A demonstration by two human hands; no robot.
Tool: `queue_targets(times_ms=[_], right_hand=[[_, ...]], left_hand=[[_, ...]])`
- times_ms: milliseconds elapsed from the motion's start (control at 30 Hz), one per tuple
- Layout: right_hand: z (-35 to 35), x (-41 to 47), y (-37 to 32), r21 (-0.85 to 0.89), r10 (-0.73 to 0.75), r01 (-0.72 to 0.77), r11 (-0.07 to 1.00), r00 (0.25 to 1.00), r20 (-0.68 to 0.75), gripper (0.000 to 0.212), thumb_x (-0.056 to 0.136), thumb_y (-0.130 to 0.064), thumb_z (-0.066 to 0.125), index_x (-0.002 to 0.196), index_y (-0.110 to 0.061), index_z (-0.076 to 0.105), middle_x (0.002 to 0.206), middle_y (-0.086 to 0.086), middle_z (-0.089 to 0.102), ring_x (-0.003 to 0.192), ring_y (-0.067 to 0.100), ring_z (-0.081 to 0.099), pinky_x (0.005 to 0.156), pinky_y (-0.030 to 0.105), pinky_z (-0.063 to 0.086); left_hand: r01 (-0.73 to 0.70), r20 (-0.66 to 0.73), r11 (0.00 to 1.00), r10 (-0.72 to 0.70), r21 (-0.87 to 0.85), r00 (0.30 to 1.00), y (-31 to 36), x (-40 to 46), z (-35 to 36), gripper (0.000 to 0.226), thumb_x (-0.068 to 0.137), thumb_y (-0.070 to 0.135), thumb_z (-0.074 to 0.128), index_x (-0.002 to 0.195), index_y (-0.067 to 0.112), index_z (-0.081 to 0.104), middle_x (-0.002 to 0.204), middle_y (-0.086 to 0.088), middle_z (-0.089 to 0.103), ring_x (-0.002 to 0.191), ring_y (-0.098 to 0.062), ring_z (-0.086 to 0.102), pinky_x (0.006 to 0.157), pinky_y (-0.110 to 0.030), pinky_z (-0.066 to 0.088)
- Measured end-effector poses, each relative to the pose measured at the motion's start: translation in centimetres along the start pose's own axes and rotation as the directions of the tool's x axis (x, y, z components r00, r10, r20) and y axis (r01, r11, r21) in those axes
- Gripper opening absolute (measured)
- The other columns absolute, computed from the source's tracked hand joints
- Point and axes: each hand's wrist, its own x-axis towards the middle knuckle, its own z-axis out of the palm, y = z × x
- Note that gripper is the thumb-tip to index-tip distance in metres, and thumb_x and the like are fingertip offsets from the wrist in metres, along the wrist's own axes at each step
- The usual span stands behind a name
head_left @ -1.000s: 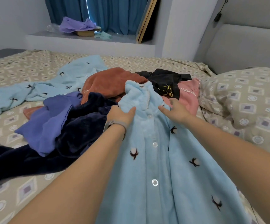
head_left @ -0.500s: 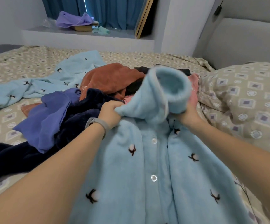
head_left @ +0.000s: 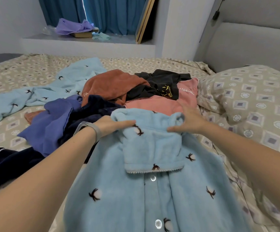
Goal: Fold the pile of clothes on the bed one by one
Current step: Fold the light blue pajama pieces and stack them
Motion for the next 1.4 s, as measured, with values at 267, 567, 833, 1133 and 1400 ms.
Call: queue_targets(times_ms=[267, 567, 833, 1133, 1400], right_hand=[[2.9, 0.1, 0.6, 0.289, 0.188, -0.271, 0.918, 0.94, 0.285, 0.134, 0.036, -0.056, 0.094, 0.148, -0.014, 0.034, 0.141, 0.003, 0.051, 0.127, 0.023, 0.051, 0.098, 0.032, 0.049], [-0.6, -3.2, -0.4, 0.422, 0.038, -0.151, 0.894, 0.964, 0.264, 0.051, 0.056, -0.023, 0.094, 0.1, -0.015, 0.071, 0.096, -0.005, 0.074, 0.09, 0.008, 0.068, 0.071, 0.016, 0.055], [-8.4, -5.3, -4.1, 0.364, -0.073, 0.173, 0.915, 0.959, -0.272, 0.042, 0.056, -0.015, 0.094, 0.09, -0.014, 0.069, 0.083, -0.009, 0.068, 0.069, -0.01, 0.06, 0.066, 0.01, 0.05], [-13.3, -5.9, -9.4, 0.192, -0.13, 0.244, 0.951, 0.874, -0.468, 0.05, 0.056, -0.027, 0.094, 0.099, -0.012, 0.071, 0.095, -0.002, 0.067, 0.089, 0.013, 0.061, 0.076, 0.019, 0.046], [-14.9, -3.6, -12.9, 0.116, -0.139, 0.236, 0.965, 0.832, -0.537, 0.044, 0.054, -0.031, 0.095, 0.086, -0.021, 0.067, 0.087, -0.003, 0.067, 0.084, 0.014, 0.061, 0.079, 0.031, 0.052]], left_hand=[[-0.172, 0.108, 0.982, 0.164, 0.072, 0.981, -0.5, 0.3, 1.3, 0.077, 0.047, 0.05, 0.092, 0.115, 0.027, 0.065, 0.111, 0.011, 0.069, 0.105, -0.01, 0.063, 0.098, -0.034, 0.049], [-0.474, -0.011, 0.875, 0.477, 0.098, 0.879, -0.8, -2.7, 0.1, 0.063, 0.06, 0.025, 0.092, 0.106, 0.042, 0.053, 0.105, 0.023, 0.062, 0.095, 0.01, 0.055, 0.08, -0.01, 0.045], [-0.522, -0.402, 0.853, 0.485, 0.022, 0.776, 4.9, -6.0, -2.0, 0.059, 0.05, 0.034, 0.095, 0.099, 0.019, 0.065, 0.093, 0.009, 0.069, 0.085, -0.006, 0.063, 0.068, -0.019, 0.051], [-0.6, -0.629, 0.791, 0.529, 0.123, 0.569, 8.6, -9.1, -4.1, 0.031, 0.07, 0.009, 0.076, 0.1, 0.014, 0.069, 0.097, -0.003, 0.07, 0.087, -0.016, 0.059, 0.074, -0.032, 0.05], [-0.551, -0.694, 0.834, 0.397, -0.001, 0.601, 10.0, -7.5, -6.7, 0.033, 0.066, 0.018, 0.082, 0.097, 0.013, 0.07, 0.099, -0.007, 0.072, 0.086, -0.019, 0.061, 0.086, -0.043, 0.055]])
